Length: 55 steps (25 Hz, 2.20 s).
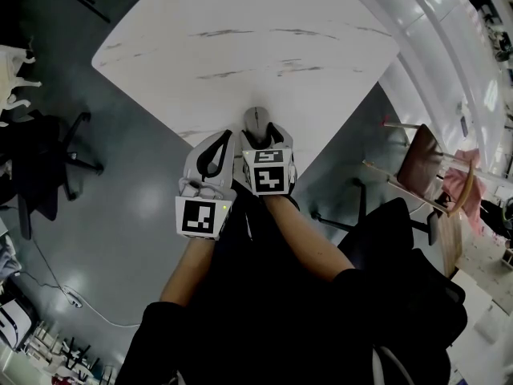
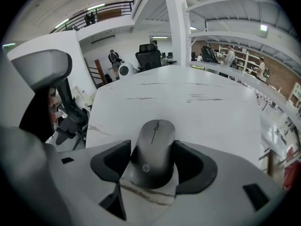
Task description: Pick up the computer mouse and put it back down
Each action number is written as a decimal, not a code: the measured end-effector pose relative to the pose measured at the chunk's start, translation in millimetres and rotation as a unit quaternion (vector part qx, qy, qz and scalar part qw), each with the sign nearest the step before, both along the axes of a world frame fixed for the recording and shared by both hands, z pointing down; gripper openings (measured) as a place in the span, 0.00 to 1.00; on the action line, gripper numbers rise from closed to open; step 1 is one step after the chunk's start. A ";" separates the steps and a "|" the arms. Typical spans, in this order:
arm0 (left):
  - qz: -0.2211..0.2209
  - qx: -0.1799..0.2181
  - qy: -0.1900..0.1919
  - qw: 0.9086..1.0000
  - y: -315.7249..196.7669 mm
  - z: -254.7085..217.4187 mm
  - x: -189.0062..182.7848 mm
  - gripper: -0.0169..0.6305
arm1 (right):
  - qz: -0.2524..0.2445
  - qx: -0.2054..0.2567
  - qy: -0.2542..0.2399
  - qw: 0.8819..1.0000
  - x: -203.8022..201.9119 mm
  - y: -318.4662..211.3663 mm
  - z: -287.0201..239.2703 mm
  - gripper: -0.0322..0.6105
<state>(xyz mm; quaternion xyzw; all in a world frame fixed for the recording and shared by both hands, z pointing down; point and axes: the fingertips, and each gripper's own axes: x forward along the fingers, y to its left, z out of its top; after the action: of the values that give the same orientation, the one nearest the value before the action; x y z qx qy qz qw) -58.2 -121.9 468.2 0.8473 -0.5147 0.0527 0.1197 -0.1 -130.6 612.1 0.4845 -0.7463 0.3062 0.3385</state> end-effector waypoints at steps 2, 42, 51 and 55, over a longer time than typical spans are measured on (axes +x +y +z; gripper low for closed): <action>0.000 -0.001 0.001 1.000 0.7 0.1 -0.5 0.04 | 0.003 -0.004 0.007 1.000 -0.8 0.0 1.1 0.43; 0.017 -0.008 -0.002 1.000 7.0 6.3 2.2 0.04 | 0.043 0.031 -0.052 0.997 13.2 2.9 -20.5 0.42; 0.020 -0.014 -0.006 1.000 6.5 10.7 3.3 0.04 | 0.043 0.022 -0.043 0.998 16.9 3.9 -12.8 0.42; 0.019 -0.008 -0.002 1.000 5.6 8.4 1.7 0.04 | 0.038 0.019 -0.037 0.998 13.9 4.4 -11.7 0.41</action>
<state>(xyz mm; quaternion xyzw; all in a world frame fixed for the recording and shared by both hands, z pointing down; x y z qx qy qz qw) -56.5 -116.3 476.6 0.8559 -0.4983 0.0611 0.1240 13.8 -126.3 600.5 0.5071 -0.7452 0.3218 0.2897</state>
